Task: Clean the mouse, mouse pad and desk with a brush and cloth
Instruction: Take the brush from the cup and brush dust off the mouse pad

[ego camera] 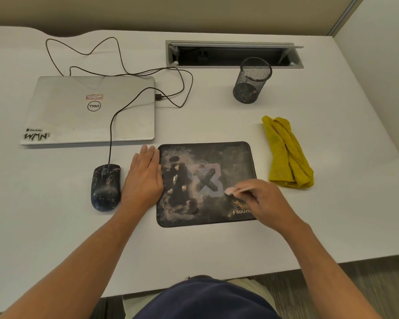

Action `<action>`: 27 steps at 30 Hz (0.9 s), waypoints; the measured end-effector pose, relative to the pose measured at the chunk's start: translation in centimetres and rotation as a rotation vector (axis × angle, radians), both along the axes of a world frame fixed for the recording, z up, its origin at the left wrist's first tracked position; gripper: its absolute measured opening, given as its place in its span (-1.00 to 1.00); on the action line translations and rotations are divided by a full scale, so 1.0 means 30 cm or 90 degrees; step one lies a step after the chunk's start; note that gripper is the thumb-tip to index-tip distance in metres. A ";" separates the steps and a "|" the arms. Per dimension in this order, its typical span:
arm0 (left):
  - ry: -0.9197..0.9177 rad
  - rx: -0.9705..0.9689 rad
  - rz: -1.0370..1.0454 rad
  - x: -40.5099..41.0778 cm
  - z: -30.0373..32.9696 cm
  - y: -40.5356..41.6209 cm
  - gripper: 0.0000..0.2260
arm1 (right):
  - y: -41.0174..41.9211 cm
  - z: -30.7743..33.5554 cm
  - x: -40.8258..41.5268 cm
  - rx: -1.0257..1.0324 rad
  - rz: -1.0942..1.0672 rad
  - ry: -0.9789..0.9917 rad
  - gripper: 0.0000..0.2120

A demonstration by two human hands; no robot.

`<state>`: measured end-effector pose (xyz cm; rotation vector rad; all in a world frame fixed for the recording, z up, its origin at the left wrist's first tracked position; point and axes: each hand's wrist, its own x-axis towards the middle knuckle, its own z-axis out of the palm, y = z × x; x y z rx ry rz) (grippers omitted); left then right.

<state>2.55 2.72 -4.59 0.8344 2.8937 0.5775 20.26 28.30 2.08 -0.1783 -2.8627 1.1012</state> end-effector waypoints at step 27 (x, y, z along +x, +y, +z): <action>0.007 0.009 0.003 0.001 0.001 0.000 -0.50 | -0.032 0.012 -0.015 -0.040 0.001 0.033 -0.74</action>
